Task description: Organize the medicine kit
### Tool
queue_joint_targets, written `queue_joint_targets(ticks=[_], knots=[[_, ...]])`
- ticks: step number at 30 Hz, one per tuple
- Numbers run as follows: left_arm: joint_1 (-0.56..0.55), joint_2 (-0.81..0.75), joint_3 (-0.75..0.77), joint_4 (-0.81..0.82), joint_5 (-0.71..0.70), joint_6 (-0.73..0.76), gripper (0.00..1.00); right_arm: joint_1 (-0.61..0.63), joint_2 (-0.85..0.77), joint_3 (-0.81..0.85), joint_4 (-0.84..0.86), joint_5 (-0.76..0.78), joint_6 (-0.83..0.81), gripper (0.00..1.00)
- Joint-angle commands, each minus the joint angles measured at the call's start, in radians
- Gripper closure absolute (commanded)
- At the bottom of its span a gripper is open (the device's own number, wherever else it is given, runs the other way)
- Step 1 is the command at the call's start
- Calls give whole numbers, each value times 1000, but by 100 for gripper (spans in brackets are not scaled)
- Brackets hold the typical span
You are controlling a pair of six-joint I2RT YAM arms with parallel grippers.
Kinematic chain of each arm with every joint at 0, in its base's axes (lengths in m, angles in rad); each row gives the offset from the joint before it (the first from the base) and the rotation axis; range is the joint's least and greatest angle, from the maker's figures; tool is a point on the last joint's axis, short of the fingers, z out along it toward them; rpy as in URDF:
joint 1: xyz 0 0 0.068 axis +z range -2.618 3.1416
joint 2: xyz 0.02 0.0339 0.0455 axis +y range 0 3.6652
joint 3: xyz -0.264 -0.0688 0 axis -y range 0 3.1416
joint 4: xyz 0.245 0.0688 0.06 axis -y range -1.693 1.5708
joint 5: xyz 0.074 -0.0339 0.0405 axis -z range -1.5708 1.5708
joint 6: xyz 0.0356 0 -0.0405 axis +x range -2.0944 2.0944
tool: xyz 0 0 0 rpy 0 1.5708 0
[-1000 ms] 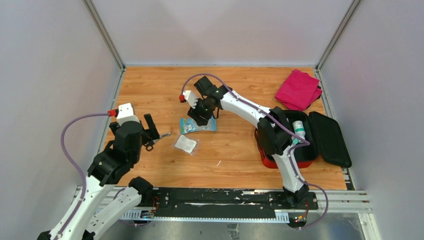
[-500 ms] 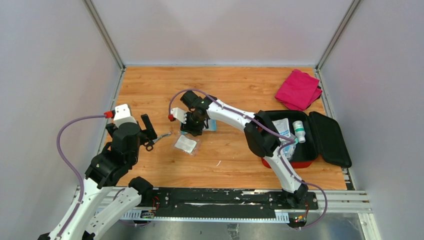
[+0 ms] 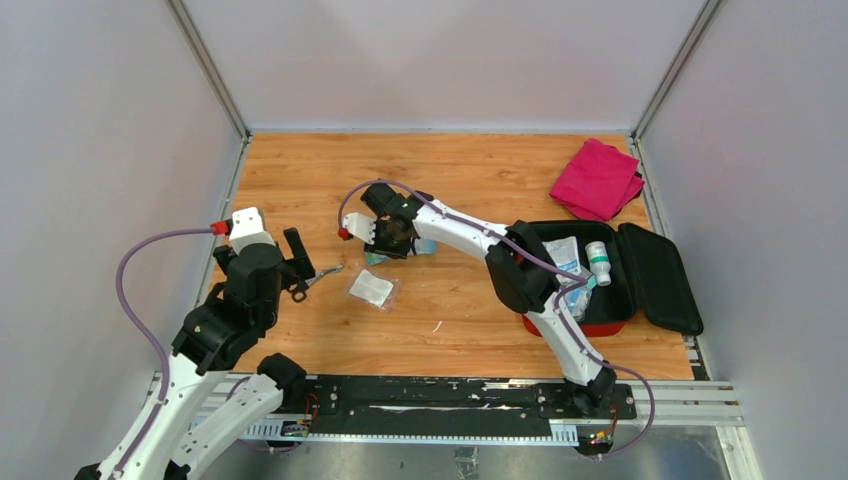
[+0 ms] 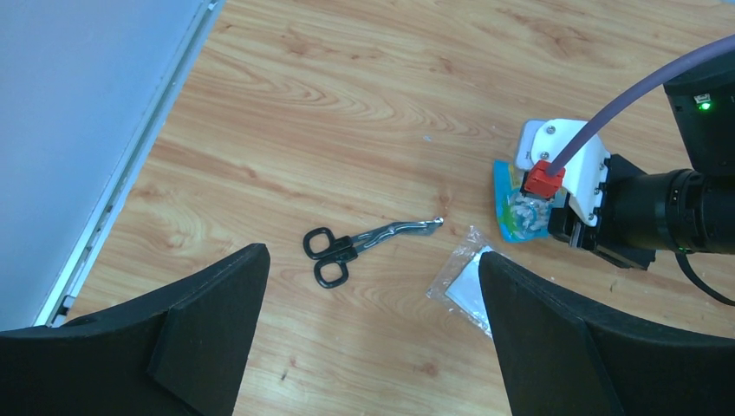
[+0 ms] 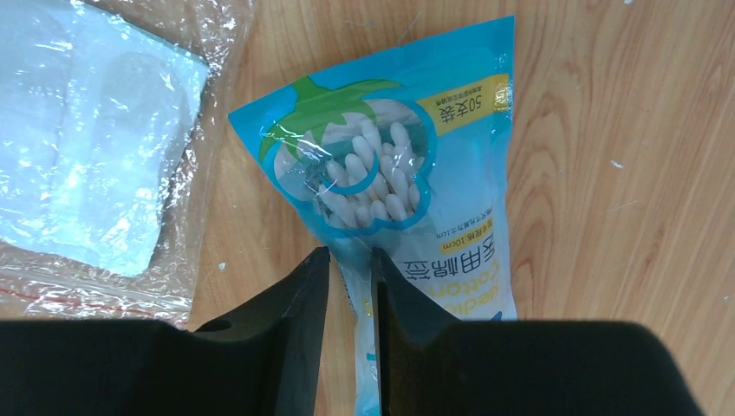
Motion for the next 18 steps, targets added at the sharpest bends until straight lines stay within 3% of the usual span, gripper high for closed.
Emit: queue_joint_targets(ticks=[1, 6, 13, 18], knots=[[5, 3, 12, -11, -13, 5, 3, 8, 35, 5, 2, 54, 18, 75], [4, 4, 10, -11, -16, 3, 2, 10, 29, 3, 17, 75, 40, 99], [4, 4, 10, -12, -18, 3, 3, 9, -19, -1, 60, 121, 127, 100], [5, 8, 11, -12, -15, 2, 2, 6, -42, 45, 45, 233, 262, 100]])
